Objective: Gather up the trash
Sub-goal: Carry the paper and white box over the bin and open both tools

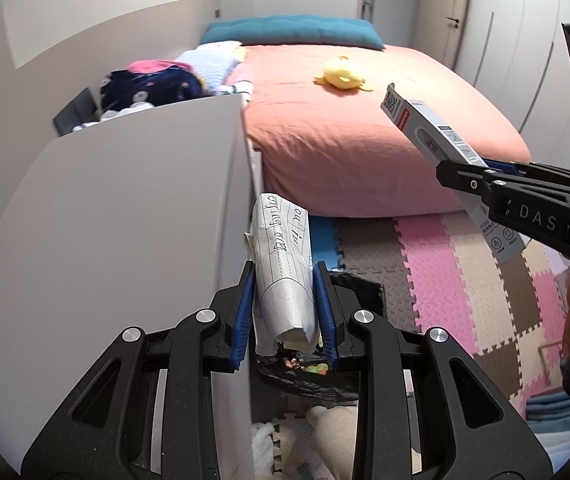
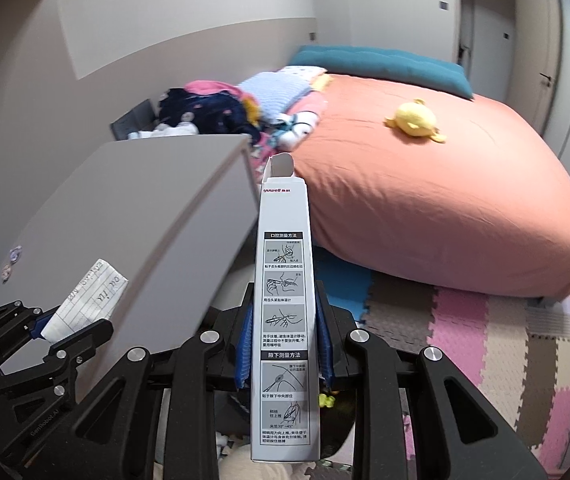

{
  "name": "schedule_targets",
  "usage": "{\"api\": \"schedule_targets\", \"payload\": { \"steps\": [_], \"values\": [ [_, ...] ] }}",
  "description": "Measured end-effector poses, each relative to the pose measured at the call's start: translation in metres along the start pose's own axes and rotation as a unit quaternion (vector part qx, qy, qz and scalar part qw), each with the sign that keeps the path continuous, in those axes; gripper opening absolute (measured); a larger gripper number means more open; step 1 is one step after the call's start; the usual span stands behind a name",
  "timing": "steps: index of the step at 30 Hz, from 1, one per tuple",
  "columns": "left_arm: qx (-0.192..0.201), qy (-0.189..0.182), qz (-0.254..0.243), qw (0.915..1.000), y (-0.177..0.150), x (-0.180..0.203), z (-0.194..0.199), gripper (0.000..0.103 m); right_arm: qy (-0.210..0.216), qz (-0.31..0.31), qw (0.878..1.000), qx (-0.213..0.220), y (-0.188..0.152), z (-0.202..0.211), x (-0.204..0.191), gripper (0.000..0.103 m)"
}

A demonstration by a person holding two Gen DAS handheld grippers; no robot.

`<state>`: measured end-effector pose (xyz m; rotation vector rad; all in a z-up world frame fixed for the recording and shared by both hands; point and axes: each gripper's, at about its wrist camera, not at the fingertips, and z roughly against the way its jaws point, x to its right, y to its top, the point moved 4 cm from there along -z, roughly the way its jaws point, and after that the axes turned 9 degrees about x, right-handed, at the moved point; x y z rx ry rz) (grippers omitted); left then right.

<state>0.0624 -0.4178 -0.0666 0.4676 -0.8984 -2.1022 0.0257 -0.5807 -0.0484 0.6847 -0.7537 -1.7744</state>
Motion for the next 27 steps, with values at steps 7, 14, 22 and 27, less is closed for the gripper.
{"api": "schedule_targets", "payload": {
  "steps": [7, 14, 22, 27],
  "values": [
    [-0.015, -0.019, -0.022, 0.9995, 0.0, 0.028, -0.014, 0.029, -0.022, -0.02, 1.0, -0.006, -0.007, 0.001, 0.037, 0.028],
    [-0.029, -0.035, -0.046, 0.9979, 0.002, 0.053, -0.031, 0.031, -0.034, -0.041, 0.999, -0.011, -0.012, -0.002, 0.062, 0.028],
    [-0.045, -0.04, -0.055, 0.9966, -0.001, 0.056, -0.049, 0.031, -0.038, -0.046, 0.998, -0.032, -0.021, -0.019, 0.07, 0.028],
    [-0.047, 0.002, -0.075, 0.9961, -0.002, 0.052, -0.055, 0.097, -0.072, -0.041, 0.996, -0.026, -0.017, -0.027, 0.072, 0.101]
  ]
}}
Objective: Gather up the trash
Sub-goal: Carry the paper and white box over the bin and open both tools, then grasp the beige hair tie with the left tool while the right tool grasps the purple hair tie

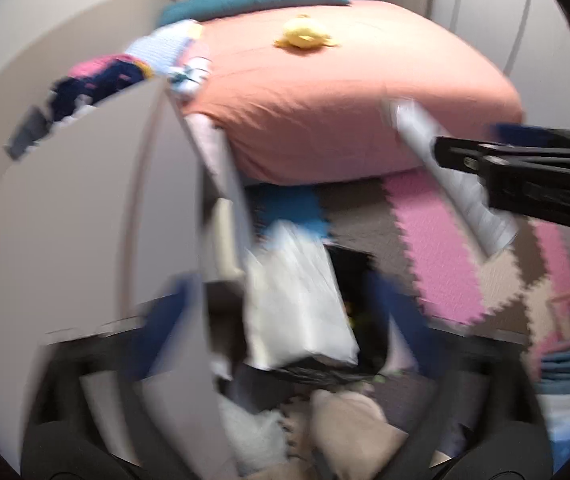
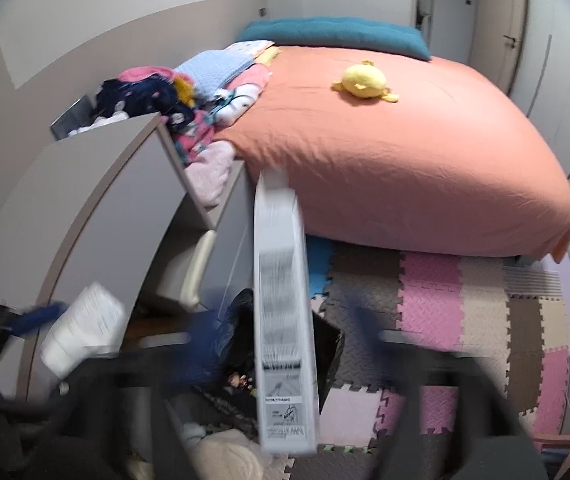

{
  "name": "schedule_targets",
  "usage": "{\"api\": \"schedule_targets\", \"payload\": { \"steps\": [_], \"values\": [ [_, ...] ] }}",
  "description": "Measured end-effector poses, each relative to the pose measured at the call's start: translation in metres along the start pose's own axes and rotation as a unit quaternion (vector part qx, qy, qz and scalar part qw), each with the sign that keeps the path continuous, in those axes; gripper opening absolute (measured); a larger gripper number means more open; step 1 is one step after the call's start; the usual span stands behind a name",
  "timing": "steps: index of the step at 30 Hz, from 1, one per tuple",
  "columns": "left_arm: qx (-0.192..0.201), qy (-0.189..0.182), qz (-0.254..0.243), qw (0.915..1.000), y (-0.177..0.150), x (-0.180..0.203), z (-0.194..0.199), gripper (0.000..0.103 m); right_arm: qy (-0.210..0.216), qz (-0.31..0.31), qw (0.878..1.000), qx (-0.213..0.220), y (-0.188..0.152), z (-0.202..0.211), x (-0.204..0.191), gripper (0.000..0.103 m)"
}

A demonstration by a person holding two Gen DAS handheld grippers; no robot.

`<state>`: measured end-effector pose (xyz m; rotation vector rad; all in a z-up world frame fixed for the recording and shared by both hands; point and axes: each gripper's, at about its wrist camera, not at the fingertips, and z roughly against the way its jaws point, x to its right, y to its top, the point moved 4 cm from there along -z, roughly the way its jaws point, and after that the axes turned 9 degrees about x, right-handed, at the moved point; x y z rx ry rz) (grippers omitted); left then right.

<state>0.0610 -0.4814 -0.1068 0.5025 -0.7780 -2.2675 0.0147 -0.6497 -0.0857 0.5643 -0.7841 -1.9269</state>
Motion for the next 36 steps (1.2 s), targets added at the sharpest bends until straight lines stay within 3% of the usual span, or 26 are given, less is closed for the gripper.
{"api": "schedule_targets", "payload": {
  "steps": [4, 18, 29, 36],
  "values": [
    [0.004, 0.014, 0.006, 0.9999, -0.002, -0.016, 0.005, 0.097, -0.02, -0.004, 1.0, 0.01, 0.004, -0.001, 0.005, 0.101],
    [0.008, 0.013, 0.046, 0.9988, -0.013, -0.04, 0.011, 0.097, -0.012, 0.001, 1.0, 0.007, 0.003, -0.001, -0.014, 0.101],
    [0.015, 0.024, 0.075, 0.9968, -0.023, -0.071, 0.023, 0.097, 0.009, 0.016, 1.0, 0.014, 0.008, 0.005, -0.05, 0.101],
    [0.024, 0.039, 0.097, 0.9942, -0.031, -0.1, 0.035, 0.097, 0.035, 0.041, 0.998, 0.019, 0.011, 0.01, -0.093, 0.101]
  ]
}}
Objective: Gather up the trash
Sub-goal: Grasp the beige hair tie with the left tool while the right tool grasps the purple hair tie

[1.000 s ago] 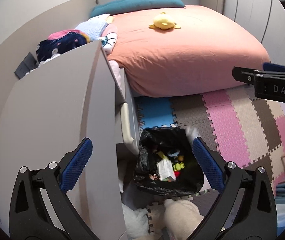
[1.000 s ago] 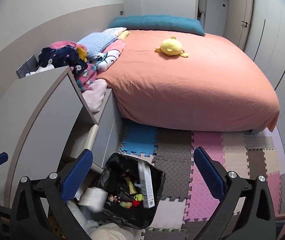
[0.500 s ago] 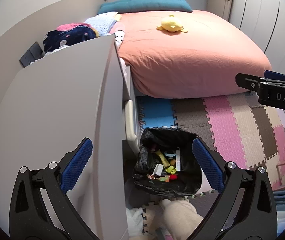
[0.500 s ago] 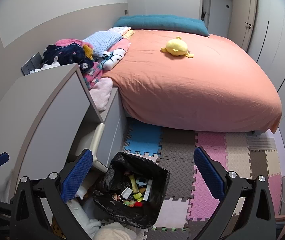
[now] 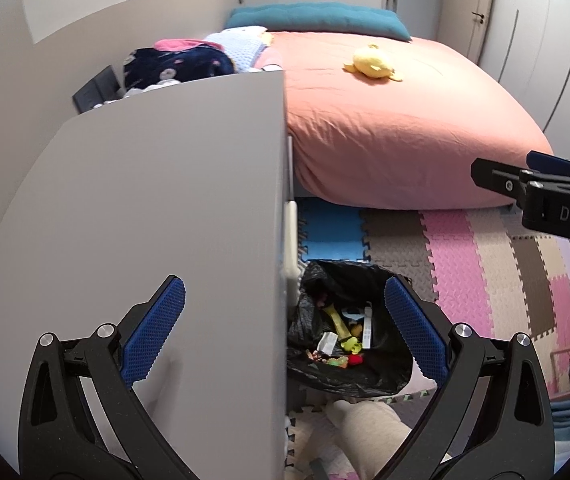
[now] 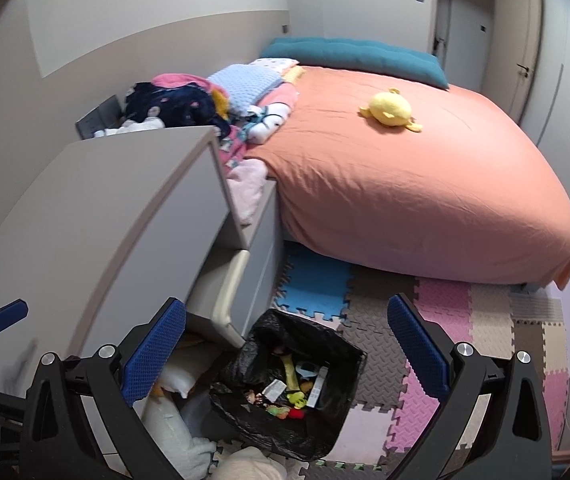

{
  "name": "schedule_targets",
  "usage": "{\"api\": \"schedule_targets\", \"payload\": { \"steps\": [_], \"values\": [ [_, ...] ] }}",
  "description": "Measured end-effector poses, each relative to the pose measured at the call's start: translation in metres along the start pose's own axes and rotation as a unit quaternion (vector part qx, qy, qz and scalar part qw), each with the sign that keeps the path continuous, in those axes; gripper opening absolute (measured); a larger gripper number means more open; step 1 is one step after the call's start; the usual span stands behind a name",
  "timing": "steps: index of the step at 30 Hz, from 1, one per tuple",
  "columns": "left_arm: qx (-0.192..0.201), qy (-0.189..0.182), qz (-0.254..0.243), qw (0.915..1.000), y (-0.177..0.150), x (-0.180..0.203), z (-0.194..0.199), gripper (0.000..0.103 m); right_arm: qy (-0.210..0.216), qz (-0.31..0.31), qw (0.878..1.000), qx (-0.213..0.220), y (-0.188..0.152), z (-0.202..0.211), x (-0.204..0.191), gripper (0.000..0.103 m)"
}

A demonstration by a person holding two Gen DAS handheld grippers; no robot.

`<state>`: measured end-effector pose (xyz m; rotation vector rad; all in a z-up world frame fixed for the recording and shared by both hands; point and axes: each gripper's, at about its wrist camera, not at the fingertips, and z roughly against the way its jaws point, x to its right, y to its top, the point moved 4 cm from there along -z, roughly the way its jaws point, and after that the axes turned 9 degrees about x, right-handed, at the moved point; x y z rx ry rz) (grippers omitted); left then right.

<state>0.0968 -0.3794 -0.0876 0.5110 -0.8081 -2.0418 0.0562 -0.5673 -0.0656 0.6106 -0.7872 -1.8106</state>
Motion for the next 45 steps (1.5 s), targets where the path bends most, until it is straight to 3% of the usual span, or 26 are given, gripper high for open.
{"api": "schedule_targets", "payload": {
  "steps": [20, 35, 45],
  "values": [
    [0.02, 0.061, 0.073, 0.9952, -0.028, -0.108, 0.041, 0.097, 0.081, 0.071, 0.994, 0.006, 0.01, 0.002, -0.138, 0.101],
    [0.022, 0.12, 0.141, 0.9824, -0.075, -0.207, 0.074, 0.097, 0.14, 0.132, 0.981, -0.006, 0.001, -0.007, -0.256, 0.101],
    [0.02, 0.151, 0.169, 0.9738, -0.092, -0.263, 0.077, 0.097, 0.169, 0.154, 0.973, -0.013, -0.007, -0.017, -0.311, 0.101]
  ]
}}
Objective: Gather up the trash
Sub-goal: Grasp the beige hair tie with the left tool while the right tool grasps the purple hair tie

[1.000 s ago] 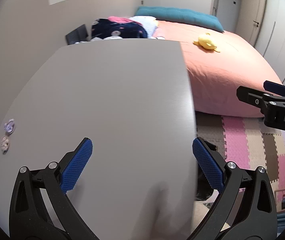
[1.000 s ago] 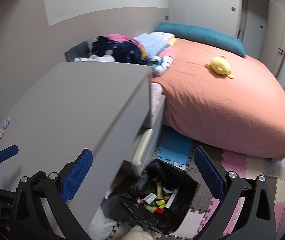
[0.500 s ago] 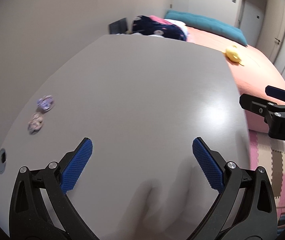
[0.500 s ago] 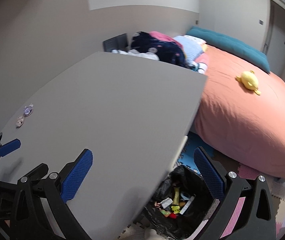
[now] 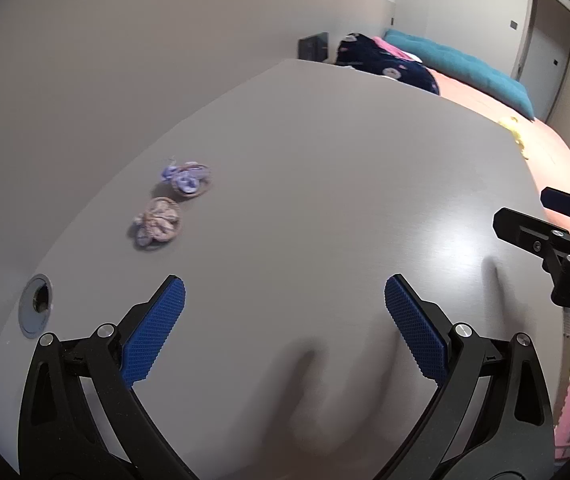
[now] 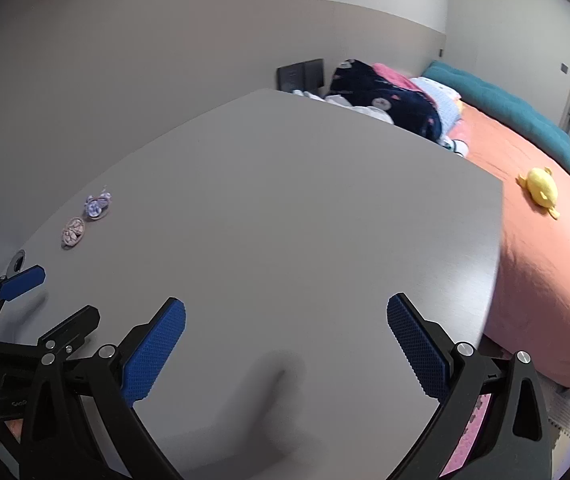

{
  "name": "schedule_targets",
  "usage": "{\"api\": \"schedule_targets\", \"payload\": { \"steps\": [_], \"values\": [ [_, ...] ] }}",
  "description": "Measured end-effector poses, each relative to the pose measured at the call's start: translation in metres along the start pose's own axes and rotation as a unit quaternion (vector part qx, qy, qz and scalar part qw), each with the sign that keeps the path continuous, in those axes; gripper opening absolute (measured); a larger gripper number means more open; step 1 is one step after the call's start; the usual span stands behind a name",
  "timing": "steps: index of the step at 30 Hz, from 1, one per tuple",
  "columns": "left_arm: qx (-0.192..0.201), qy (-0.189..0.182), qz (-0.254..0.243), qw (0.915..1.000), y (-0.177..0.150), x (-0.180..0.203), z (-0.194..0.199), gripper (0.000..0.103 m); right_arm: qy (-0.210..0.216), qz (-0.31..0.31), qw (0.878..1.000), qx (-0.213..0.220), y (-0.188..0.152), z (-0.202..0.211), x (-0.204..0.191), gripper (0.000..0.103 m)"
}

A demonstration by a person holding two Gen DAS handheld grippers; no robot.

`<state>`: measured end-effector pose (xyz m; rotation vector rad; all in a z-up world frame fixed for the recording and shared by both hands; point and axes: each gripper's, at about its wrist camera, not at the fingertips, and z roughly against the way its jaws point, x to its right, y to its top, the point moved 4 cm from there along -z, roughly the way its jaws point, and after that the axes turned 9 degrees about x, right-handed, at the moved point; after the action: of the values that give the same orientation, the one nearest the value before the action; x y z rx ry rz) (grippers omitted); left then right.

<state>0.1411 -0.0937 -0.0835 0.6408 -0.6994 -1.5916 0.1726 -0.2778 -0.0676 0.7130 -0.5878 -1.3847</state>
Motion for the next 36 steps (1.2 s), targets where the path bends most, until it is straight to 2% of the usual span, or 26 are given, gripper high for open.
{"api": "schedule_targets", "payload": {
  "steps": [10, 14, 21, 27, 34, 36],
  "values": [
    [-0.003, 0.037, 0.018, 0.9992, 0.0, -0.048, -0.02, 0.097, 0.025, 0.014, 1.0, -0.006, 0.01, -0.026, -0.038, 0.101],
    [-0.002, 0.041, 0.032, 0.9986, 0.004, -0.066, -0.028, 0.088, 0.03, 0.018, 0.999, -0.007, 0.015, -0.036, -0.048, 0.101],
    [-0.013, 0.041, 0.031, 0.9986, 0.004, -0.08, -0.042, 0.079, 0.043, 0.029, 0.999, -0.008, 0.023, -0.051, -0.068, 0.101],
    [-0.014, 0.032, 0.03, 0.9989, 0.007, -0.088, -0.046, 0.054, 0.057, 0.04, 0.998, -0.009, 0.026, -0.06, -0.088, 0.101],
    [-0.012, 0.04, 0.035, 0.9985, 0.007, -0.097, -0.043, 0.025, 0.076, 0.053, 0.996, -0.01, 0.031, -0.066, -0.111, 0.098],
    [-0.011, 0.047, 0.041, 0.998, 0.006, -0.101, -0.04, 0.023, 0.083, 0.06, 0.995, -0.008, 0.034, -0.068, -0.119, 0.097]
  ]
}}
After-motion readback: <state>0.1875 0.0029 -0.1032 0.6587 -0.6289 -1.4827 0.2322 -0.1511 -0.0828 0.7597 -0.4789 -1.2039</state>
